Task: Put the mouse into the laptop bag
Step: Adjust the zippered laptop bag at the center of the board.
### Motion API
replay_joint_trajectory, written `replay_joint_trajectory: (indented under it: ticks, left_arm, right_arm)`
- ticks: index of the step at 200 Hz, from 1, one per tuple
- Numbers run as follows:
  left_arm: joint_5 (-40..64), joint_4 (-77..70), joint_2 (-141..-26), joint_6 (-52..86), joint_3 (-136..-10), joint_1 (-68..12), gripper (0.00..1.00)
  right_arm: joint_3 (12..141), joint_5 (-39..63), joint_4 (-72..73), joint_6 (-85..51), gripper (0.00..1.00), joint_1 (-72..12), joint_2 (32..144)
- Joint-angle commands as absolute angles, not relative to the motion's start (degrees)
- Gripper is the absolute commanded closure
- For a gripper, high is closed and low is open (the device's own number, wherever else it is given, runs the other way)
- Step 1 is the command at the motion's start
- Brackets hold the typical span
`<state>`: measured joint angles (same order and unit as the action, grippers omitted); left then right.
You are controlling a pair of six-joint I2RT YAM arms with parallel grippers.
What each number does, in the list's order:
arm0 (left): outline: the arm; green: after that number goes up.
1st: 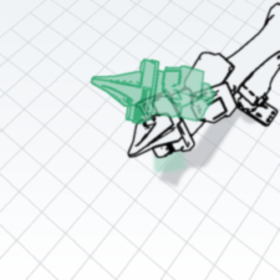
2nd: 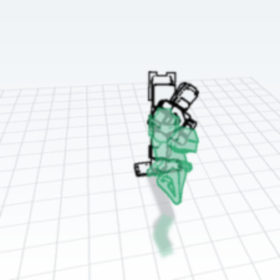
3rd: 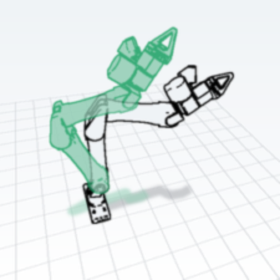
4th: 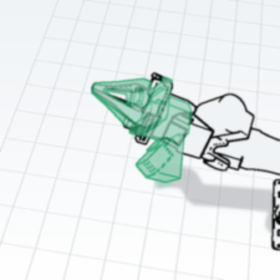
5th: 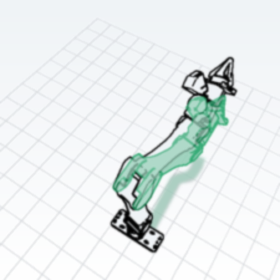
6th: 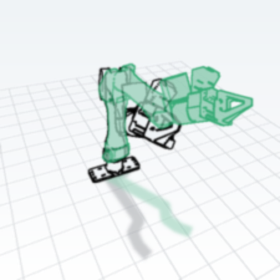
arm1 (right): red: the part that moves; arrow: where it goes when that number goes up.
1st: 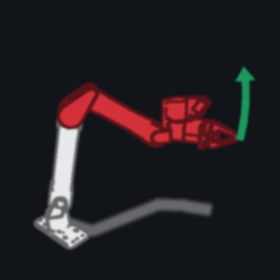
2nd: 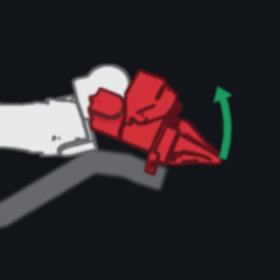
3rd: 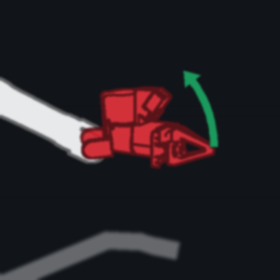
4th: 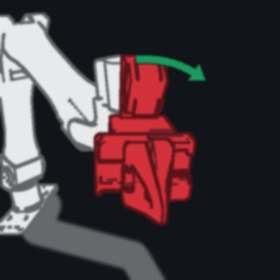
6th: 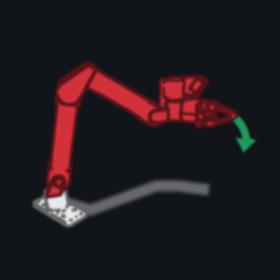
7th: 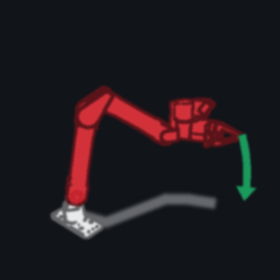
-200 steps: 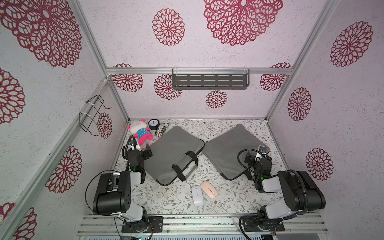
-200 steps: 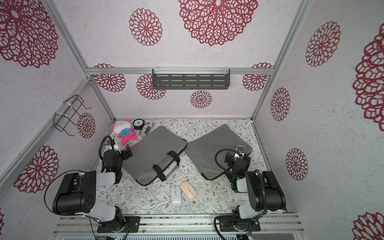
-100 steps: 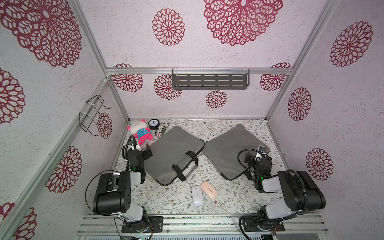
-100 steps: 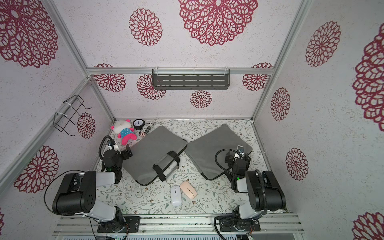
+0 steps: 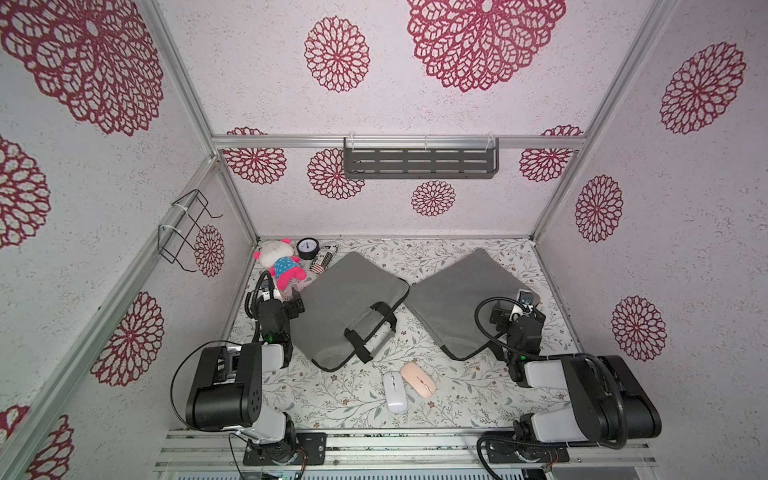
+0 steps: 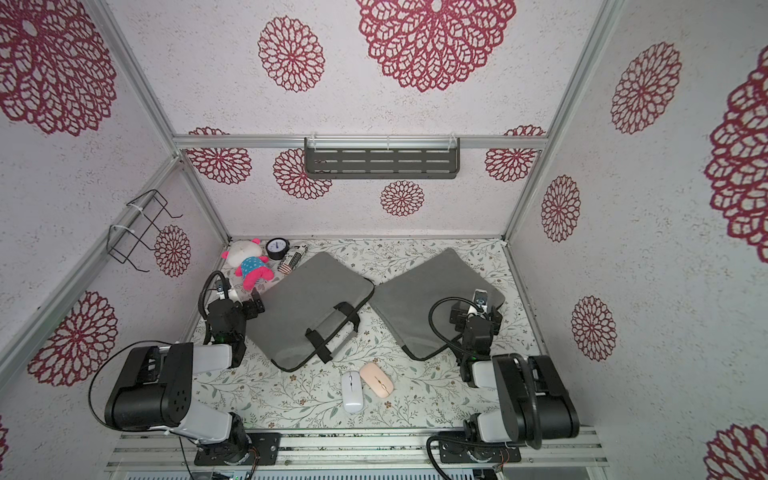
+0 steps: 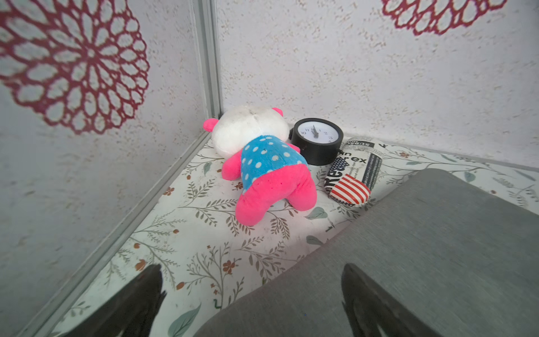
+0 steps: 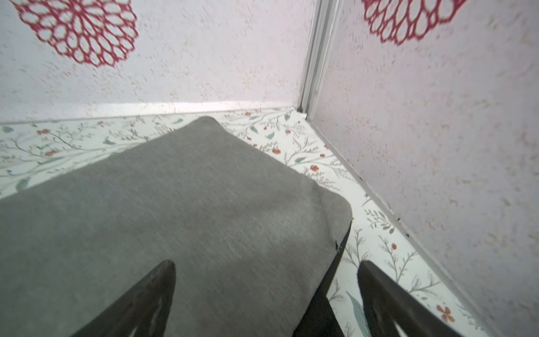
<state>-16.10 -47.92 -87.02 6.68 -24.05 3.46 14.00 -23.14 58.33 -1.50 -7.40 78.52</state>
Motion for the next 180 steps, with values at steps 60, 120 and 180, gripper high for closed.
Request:
replay_joint_trajectory:
  ticks: [60,120,180]
  left_arm:
    - [-24.65,12.79,-72.14,23.20,-51.08,-11.72,0.02]
    - [-12.30,-3.70,-46.49,40.19,-26.09,-5.78,0.02]
    - [-8.71,9.49,-39.81,58.96,-21.01,-0.22,0.02]
  right_arm:
    - [36.21,-1.34,21.83,-24.14,0.01,-10.28,75.37]
    - [31.74,7.64,36.12,-28.47,0.01,-15.78,75.46]
    - [58.44,5.81,23.67,-23.82,0.04,-27.02,99.49]
